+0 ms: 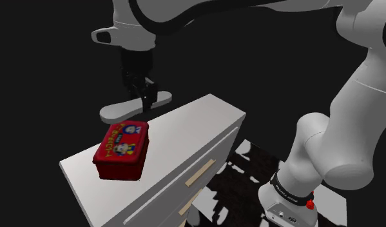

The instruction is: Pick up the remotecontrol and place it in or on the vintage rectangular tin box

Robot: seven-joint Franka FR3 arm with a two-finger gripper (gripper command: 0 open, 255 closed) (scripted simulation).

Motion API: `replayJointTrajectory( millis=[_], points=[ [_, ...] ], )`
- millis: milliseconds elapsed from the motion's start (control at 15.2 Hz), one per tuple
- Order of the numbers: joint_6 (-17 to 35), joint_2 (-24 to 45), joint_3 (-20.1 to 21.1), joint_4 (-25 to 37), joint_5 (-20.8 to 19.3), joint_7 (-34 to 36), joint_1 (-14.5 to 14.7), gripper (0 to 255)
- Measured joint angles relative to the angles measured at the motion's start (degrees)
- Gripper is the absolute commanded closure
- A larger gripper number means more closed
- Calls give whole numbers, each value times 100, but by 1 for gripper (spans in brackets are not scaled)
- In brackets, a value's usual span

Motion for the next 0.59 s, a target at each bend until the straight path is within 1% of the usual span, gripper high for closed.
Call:
replayJointTrajectory(
  millis=[66, 264, 594],
  points=[
    [-66, 91, 60, 160, -8, 127, 62, 255],
    [-53, 425, 234, 484, -51, 502, 255, 255],
    [249, 527, 263, 285, -63, 574, 292, 255]
  ],
)
